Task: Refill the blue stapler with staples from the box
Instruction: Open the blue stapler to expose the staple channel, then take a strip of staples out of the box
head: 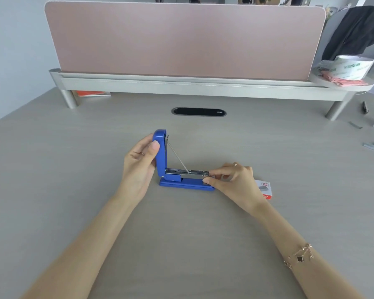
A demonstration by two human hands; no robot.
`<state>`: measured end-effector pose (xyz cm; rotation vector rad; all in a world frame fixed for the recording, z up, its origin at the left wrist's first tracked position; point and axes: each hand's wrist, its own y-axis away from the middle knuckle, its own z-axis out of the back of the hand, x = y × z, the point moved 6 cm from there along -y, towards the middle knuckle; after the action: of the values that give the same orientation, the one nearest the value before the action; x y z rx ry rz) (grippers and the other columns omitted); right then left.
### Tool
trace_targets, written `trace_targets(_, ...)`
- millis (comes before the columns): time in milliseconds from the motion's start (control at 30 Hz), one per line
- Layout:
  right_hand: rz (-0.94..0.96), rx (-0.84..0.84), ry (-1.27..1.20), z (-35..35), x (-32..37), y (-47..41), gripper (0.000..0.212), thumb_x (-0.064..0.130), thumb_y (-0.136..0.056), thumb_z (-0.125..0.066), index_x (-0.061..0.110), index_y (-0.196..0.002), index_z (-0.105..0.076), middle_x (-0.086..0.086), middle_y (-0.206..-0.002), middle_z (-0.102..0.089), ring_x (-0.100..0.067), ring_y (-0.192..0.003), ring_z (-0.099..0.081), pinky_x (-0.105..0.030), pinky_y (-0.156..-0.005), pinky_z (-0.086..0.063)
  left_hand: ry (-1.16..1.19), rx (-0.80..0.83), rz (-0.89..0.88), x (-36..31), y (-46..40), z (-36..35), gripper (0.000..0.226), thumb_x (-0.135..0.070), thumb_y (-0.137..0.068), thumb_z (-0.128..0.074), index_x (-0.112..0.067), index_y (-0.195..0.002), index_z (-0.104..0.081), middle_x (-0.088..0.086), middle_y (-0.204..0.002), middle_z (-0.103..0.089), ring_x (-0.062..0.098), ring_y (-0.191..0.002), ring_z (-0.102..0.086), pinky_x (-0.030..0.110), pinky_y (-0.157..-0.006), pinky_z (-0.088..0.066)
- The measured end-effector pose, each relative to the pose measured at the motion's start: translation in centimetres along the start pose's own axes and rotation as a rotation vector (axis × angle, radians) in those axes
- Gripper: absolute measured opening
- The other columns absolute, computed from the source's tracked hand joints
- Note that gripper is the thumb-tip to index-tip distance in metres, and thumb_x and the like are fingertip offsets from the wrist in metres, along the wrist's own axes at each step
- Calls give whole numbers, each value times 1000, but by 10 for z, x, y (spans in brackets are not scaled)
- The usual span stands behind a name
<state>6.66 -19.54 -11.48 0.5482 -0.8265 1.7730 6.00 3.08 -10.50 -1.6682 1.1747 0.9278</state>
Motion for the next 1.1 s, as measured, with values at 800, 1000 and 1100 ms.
trace_targets(800,13,37,91,8,-10,-10,8,45,-71,-72,38,-76,-71,16,-77,-69,-9,-92,-47,-18,-83,-21,-950,308,267,-5,-10,93,30,-21,-60,-89,-23,-82,-69,-12,-82,-73,4,-76,-66,21,-74,-49)
trace_targets(1000,-38,103,96,30,-21,-7,29,45,-68,-74,40,-96,-67,24,-100,-59,-4,-103,-33,-21,-90,-33,-1031,196,63,-30,-15,47,49,-46,-64,-81,-36,-110,-65,-27,-114,-55,-13,-107,-47,12,-90,-35)
trace_targets(1100,-104,38,52,69,-43,6,33,36,-70,-76,36,-101,-65,17,-109,-57,-8,-113,-39,-20,-87,-37,-996,264,-97,-32,-11,-17,34,-34,-73,-78,-32,-105,-68,-18,-107,-62,-12,-100,-54,4,-86,-37)
